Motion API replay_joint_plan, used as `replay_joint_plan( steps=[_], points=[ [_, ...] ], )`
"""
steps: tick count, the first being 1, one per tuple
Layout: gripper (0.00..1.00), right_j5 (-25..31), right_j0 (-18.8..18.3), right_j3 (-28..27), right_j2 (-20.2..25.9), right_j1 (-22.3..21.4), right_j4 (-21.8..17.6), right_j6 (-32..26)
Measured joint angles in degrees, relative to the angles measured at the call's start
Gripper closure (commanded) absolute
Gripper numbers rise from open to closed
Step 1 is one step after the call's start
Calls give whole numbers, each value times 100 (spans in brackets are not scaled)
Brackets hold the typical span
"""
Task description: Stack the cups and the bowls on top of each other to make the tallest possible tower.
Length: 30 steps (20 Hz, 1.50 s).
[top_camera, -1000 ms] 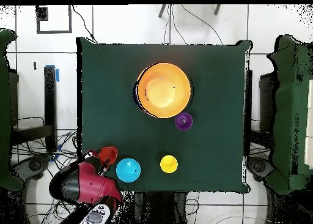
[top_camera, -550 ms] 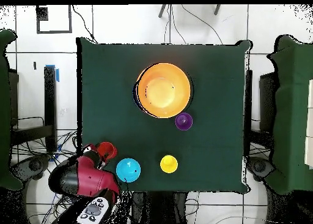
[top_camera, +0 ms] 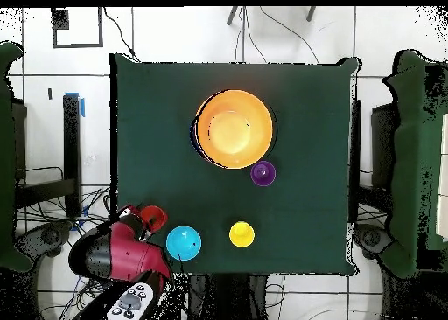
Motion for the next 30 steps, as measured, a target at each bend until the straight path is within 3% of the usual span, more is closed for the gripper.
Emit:
replay_joint_plan(
  steps=[11, 15, 25, 30],
  points=[
    [0, 591, 691, 4, -325, -351, 128, 0],
    [0, 719, 743, 4, -330, -486, 128, 0],
    [0, 719, 504, 6, -318, -526, 126, 0],
    [0, 629, 170, 5, -253, -453, 128, 0]
  ],
)
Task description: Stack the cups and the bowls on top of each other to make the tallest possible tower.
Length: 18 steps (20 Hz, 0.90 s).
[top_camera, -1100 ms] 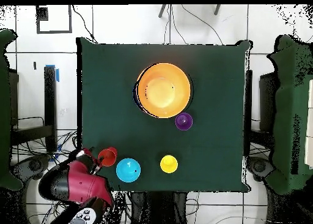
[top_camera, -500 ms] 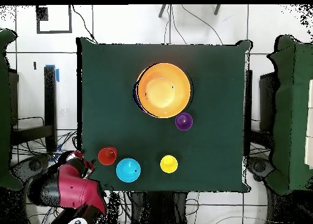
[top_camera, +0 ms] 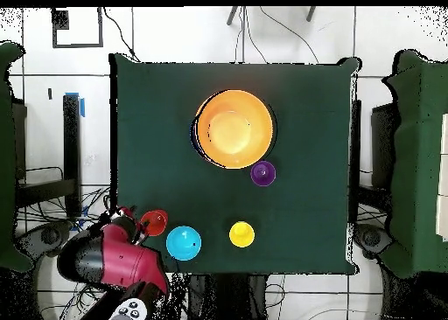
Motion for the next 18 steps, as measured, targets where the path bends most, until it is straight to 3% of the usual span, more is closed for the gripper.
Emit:
replay_joint_plan(
  steps=[6, 18],
  points=[
    [0, -316, -243, -1, 56, 167, 1, 0],
    [0, -1210, -225, 1, 188, 502, 2, 0]
  ],
)
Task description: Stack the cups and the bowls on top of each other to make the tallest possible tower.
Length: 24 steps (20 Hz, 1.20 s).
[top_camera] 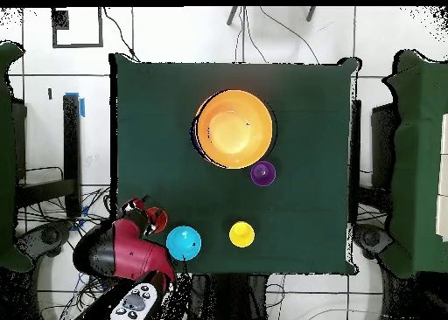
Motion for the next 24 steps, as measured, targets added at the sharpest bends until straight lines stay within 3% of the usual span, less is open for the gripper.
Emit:
replay_joint_plan(
  steps=[9, 24],
  points=[
    [0, -545, -15, -1, 148, 134, 1, 0],
    [0, -257, -36, 348, 548, 190, 4, 0]
  ],
)
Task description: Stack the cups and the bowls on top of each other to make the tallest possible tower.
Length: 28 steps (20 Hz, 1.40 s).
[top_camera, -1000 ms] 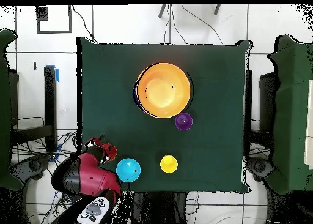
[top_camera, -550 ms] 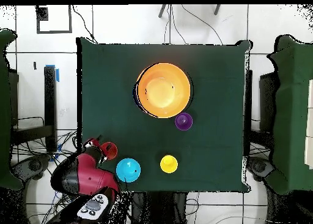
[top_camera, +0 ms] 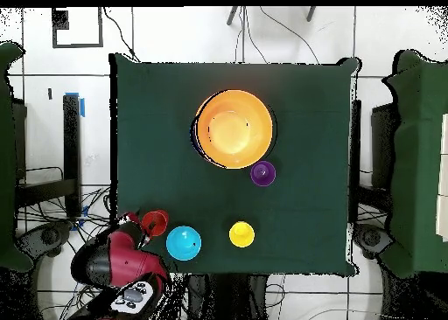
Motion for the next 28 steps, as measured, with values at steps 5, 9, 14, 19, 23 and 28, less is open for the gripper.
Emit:
replay_joint_plan(
  steps=[5, 9, 14, 19, 23, 28],
  points=[
    [0, 111, -82, 122, 21, -88, -31, 0],
    [100, 107, -218, 145, 10, -114, -59, 0],
    [100, 110, -140, 146, -118, -111, -58, 0],
    [100, 140, 38, 145, -221, -110, -53, 0],
    [100, 449, 268, 98, -428, -132, -12, 0],
    [100, 1528, 663, -105, -863, -426, -15, 0]
  ],
)
